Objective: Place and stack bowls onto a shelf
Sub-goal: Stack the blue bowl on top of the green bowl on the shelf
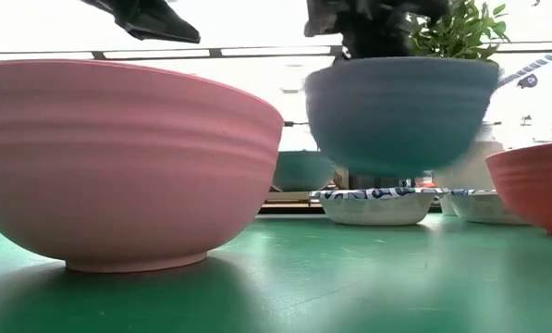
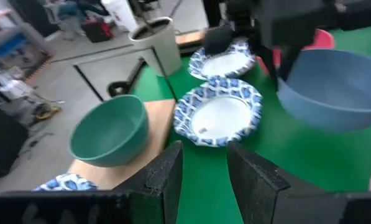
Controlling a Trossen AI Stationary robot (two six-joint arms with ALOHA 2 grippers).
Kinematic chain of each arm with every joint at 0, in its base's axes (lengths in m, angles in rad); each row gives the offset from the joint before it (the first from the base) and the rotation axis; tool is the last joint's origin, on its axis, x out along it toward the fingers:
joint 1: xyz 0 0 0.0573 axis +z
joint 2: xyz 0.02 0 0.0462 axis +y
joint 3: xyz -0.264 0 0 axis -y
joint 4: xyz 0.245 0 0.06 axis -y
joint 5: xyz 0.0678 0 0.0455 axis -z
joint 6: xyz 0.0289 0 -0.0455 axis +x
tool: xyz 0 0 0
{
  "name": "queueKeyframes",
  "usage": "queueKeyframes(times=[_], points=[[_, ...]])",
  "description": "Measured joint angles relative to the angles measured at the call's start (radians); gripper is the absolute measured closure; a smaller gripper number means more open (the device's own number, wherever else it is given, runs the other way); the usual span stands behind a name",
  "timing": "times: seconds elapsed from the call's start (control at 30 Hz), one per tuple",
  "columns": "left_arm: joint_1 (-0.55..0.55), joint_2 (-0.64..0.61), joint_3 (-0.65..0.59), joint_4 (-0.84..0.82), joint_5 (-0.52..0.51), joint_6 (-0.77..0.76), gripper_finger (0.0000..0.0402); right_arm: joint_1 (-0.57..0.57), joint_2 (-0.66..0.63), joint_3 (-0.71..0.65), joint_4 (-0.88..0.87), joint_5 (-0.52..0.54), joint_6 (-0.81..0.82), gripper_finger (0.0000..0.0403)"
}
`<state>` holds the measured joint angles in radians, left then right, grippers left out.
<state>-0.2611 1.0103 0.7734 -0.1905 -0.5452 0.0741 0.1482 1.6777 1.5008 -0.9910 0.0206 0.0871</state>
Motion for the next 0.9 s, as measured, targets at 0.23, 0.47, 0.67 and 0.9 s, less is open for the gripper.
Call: queueKeyframes(times=[0.23,0.47,0.67,0.9], points=[[0.000,-0.024,0.000,0.023,-0.097,0.018,0.0293,-0.189,-0.049,0.154,-0.031,0.182,0.006,0.0394],[0.000,-0.056,0.000,0.021,-0.100,0.018,0.0293,-0.451,-0.022,0.275,-0.024,0.216,-0.014,0.0394],[0.000,-0.058,0.000,0.006,-0.100,0.026,0.0293,-0.589,0.038,0.321,-0.022,0.211,-0.081,0.0394],[0.000,-0.059,0.000,-0.009,-0.100,0.045,0.0293,-0.634,0.120,0.342,-0.021,0.208,-0.117,0.0394]])
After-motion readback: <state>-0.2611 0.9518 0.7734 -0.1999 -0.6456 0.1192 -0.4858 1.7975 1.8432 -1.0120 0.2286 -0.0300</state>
